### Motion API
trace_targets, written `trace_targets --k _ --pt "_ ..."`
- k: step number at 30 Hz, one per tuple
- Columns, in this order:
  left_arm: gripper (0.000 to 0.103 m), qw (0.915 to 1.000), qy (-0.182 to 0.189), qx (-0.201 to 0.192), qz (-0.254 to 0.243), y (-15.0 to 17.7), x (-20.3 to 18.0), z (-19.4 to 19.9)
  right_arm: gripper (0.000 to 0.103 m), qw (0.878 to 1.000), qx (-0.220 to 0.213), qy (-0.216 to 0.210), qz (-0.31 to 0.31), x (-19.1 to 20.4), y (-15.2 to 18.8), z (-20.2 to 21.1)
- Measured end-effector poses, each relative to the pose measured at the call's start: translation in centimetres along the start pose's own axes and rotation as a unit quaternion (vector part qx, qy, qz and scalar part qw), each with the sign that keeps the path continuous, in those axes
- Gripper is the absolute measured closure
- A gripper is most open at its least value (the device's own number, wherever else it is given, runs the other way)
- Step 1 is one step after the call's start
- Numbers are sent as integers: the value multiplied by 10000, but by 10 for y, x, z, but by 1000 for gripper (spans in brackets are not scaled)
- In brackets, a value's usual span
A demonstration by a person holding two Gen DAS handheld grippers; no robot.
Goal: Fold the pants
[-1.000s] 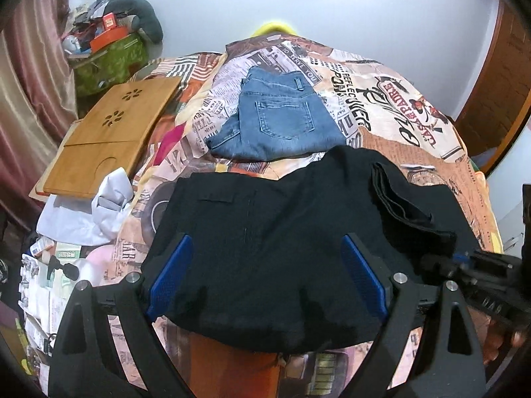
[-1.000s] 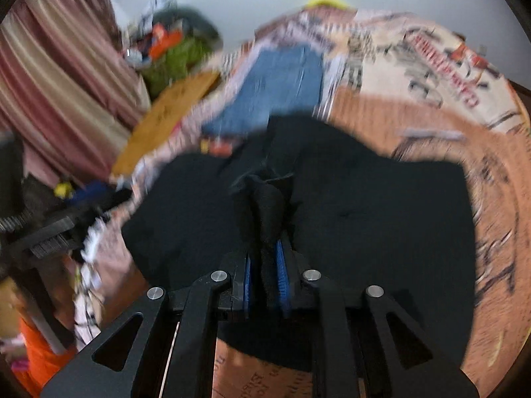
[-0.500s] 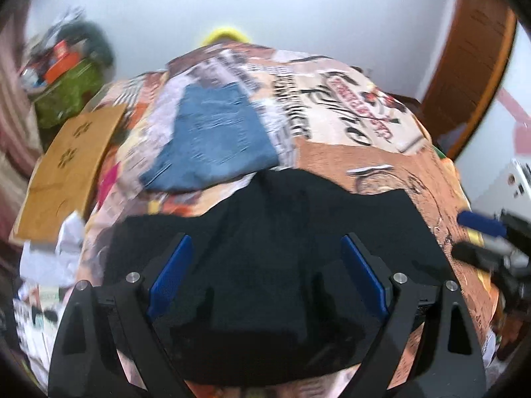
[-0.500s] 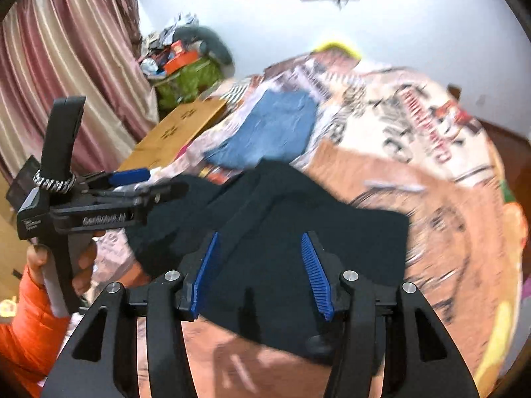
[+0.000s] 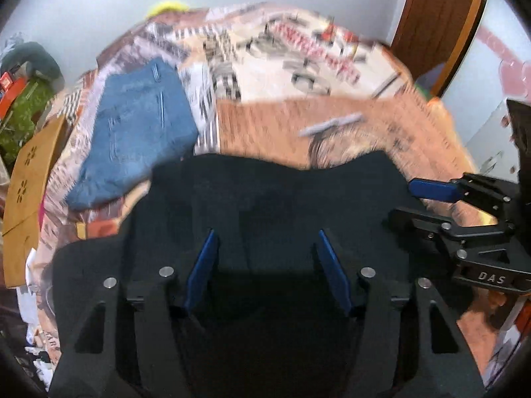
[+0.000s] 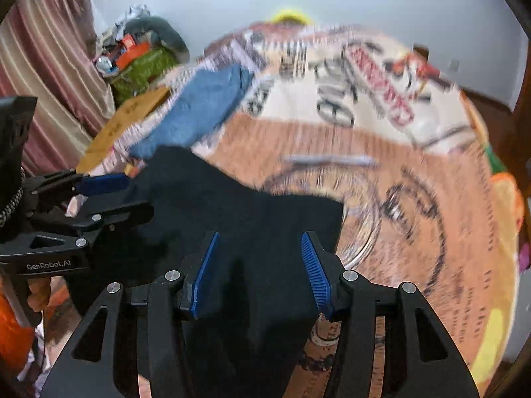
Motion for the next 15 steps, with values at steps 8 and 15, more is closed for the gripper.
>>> trace_targets --k 8,15 --pt "29 9999 -115 -101 75 32 13 1 56 9991 250 -90 332 -3 32 14" --pt "23 9994 -176 -118 258 42 17 14 56 9994 283 92 184 -13 50 33"
Point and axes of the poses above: each gripper's, at about its wrist camera, not at the fingertips, and z roughly against the way its jaws point, x to its left, y to its underside, the point moved 10 cm from there along -z, roughly the way its jaws point, and after that the axes turned 13 degrees about -x, right-handed, at the moved point
